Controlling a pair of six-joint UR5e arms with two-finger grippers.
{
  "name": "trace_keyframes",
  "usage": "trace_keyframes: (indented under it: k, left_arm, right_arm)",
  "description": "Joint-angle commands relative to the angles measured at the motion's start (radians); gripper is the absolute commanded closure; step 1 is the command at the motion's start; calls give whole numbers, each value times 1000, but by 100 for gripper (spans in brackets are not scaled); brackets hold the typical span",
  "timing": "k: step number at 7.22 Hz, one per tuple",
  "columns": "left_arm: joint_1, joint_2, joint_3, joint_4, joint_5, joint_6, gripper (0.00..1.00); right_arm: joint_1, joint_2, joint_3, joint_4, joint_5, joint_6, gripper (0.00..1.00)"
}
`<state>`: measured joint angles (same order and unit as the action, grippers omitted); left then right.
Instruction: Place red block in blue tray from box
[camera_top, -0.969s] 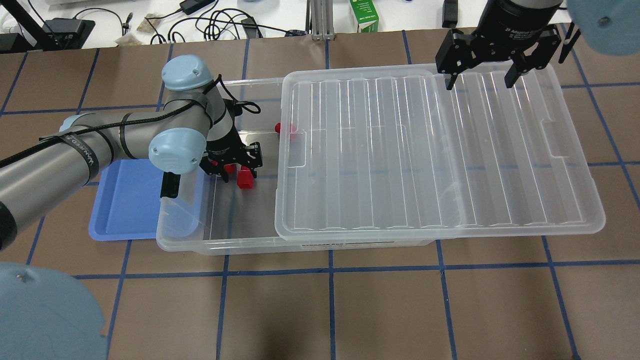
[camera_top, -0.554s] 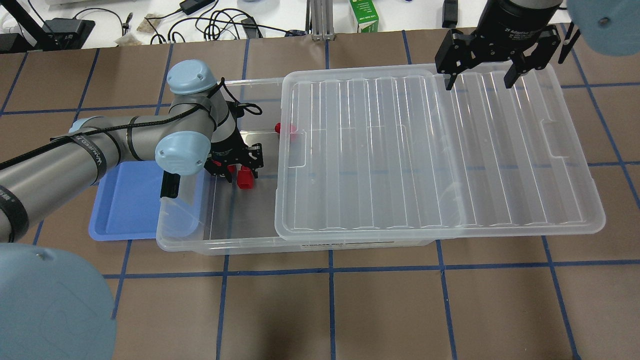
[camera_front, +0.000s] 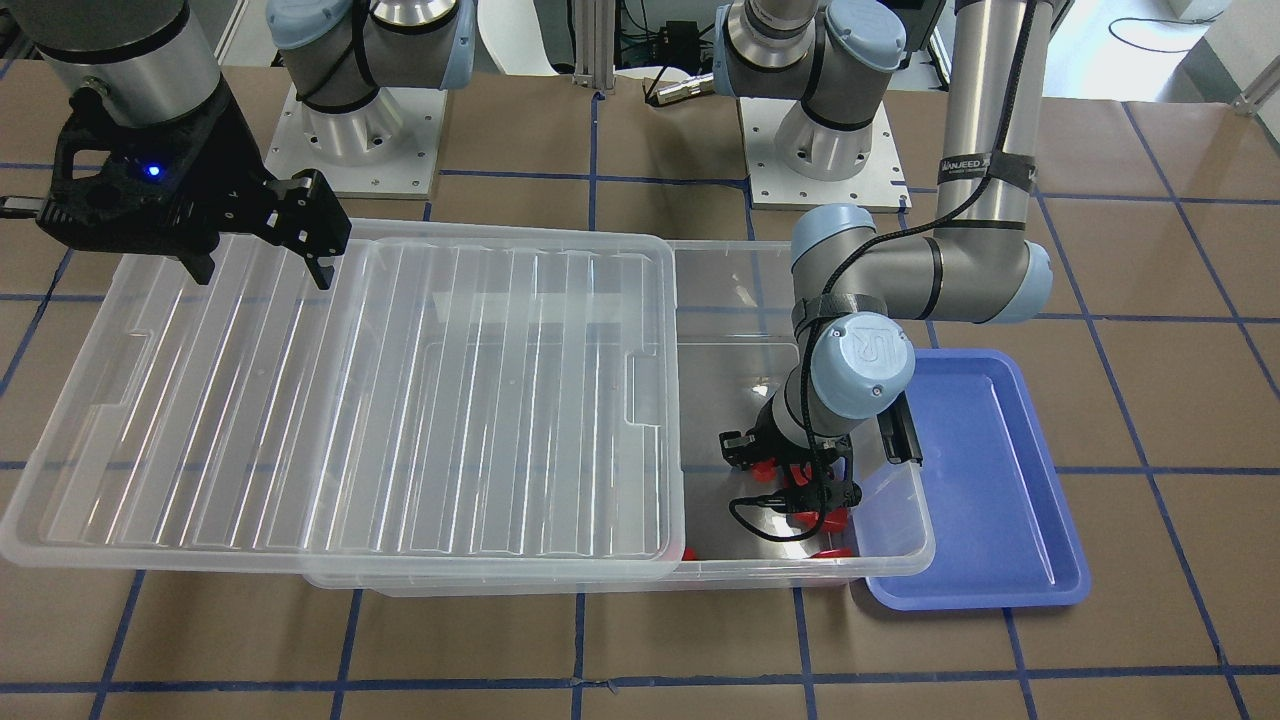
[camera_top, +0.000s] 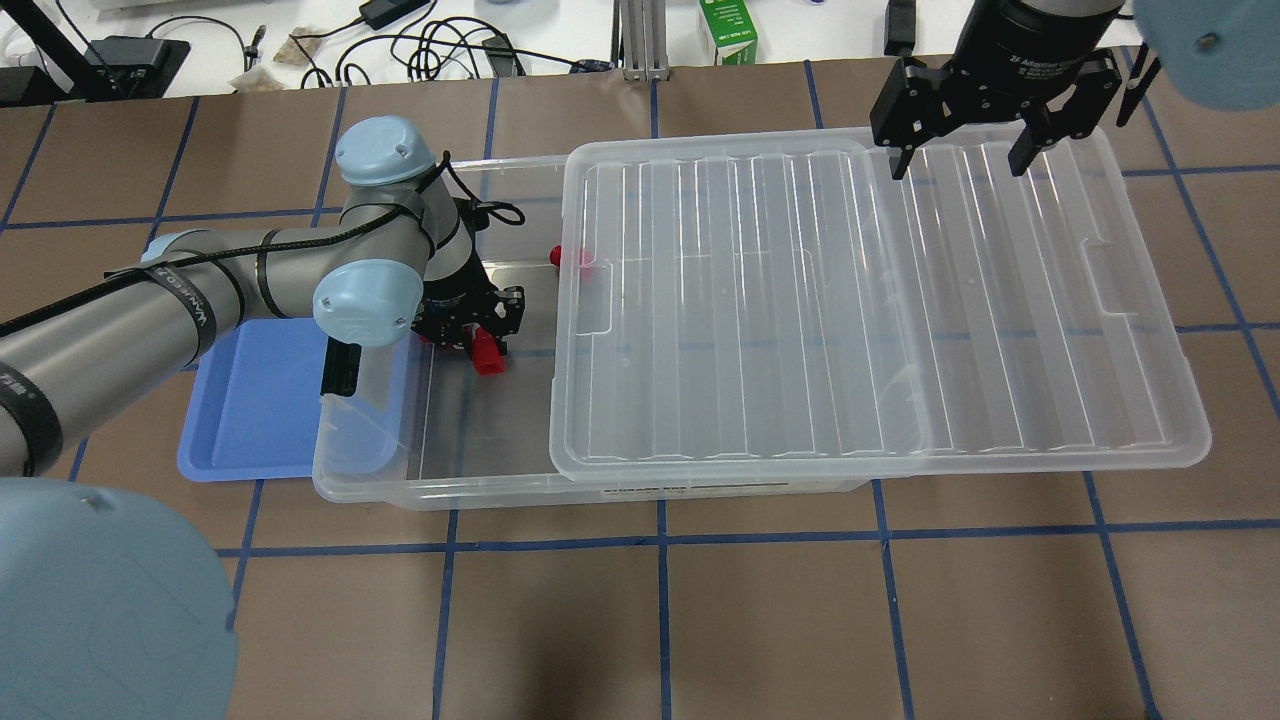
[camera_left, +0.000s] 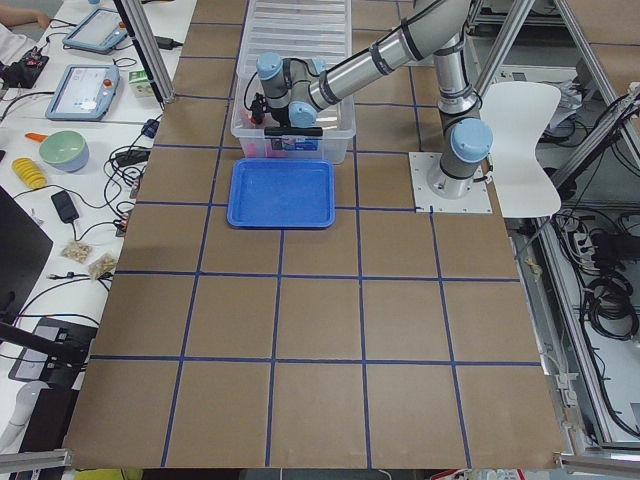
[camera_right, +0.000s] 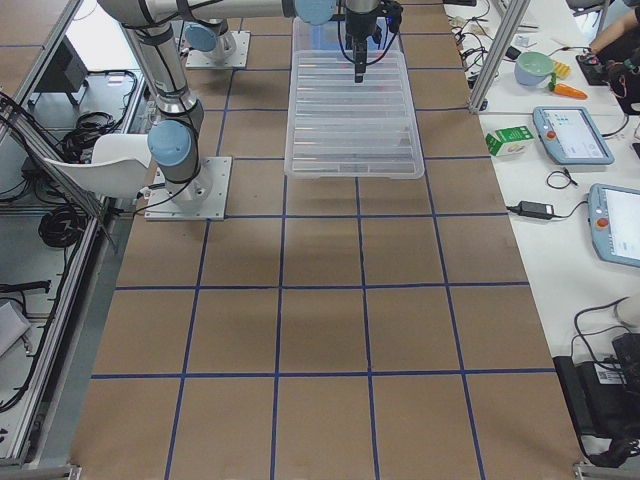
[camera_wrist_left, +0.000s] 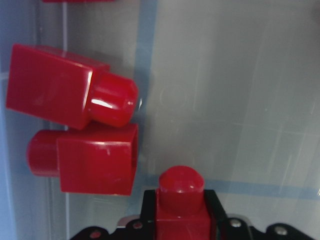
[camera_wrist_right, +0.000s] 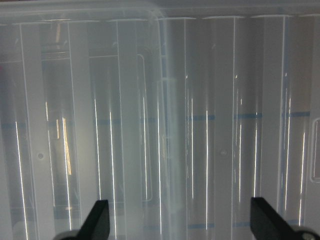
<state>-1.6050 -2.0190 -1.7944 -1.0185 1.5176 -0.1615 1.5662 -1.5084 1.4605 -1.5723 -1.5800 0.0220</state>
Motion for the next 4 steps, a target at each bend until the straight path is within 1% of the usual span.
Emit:
trace_keyframes:
  k: [1, 4]
  left_arm:
    - [-7, 28, 51, -46, 4, 0, 100]
    - [-9, 112, 225, -340, 6, 3, 100]
  right_arm:
    - [0, 1, 0, 0, 0, -1, 0]
    - [0, -1, 0, 0, -2, -2, 0]
